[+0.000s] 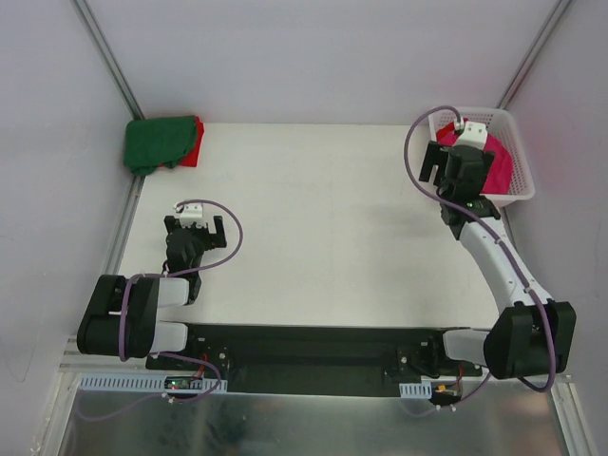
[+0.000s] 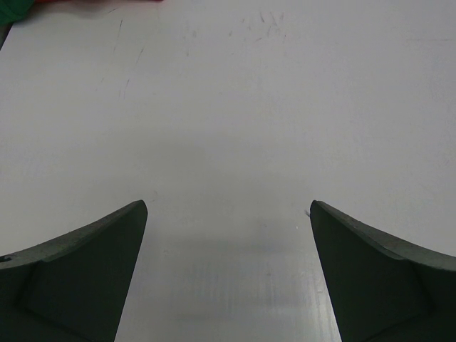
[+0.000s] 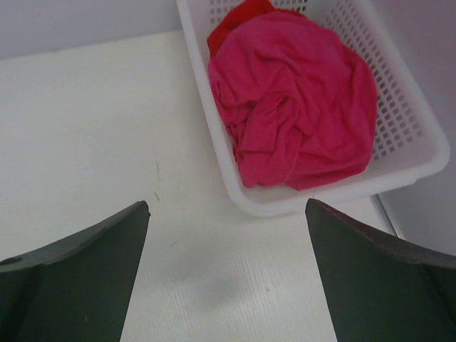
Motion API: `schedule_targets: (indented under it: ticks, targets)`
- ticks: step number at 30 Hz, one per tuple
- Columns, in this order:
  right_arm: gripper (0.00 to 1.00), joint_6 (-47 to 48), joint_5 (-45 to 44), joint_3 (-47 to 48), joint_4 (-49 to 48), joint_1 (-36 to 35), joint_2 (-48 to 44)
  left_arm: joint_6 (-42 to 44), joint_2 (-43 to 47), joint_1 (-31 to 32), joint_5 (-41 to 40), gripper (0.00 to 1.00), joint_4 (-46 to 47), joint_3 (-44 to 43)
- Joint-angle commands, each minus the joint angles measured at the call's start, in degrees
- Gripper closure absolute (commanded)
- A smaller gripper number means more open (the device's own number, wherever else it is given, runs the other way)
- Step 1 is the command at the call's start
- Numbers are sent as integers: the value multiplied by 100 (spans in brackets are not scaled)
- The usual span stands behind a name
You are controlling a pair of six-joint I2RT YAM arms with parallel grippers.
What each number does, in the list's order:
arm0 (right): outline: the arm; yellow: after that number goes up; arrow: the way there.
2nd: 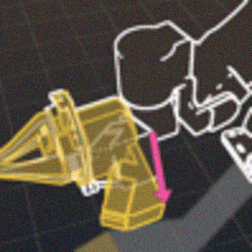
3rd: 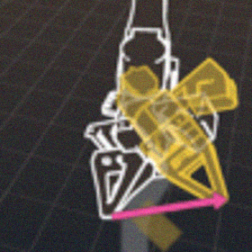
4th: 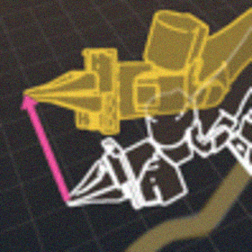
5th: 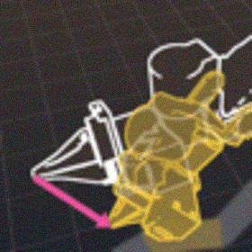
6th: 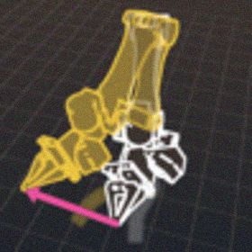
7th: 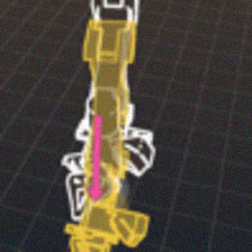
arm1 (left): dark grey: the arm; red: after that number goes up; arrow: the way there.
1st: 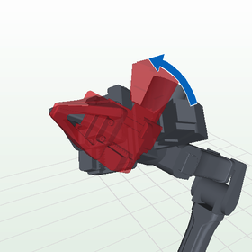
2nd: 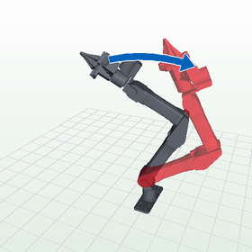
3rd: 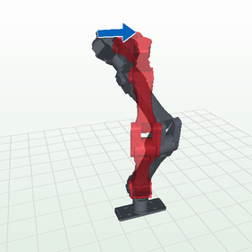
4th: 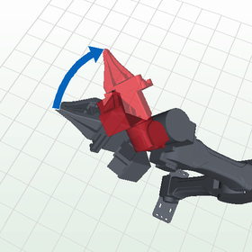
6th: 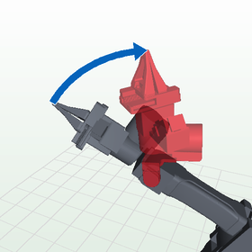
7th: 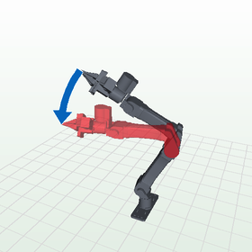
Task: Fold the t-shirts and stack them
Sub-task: Grab crumpled tshirt from bin with the right arm
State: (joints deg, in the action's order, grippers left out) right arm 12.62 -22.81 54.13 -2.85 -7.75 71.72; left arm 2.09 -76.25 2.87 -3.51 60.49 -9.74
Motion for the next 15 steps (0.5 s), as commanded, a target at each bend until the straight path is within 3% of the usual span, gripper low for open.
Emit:
schedule_targets:
  ticks: [1,8,15]
  targets:
    - [4,-243,-146,1254,1480,-78,210,-51,-13,-85,26,1,165,-125]
    - [4,99,-92,2750,2209,-86,957,-51,-13,-85,34,1,174,-125]
    - [4,285,-435,4693,3229,133,2528,-51,-22,-85,34,1,165,-134]
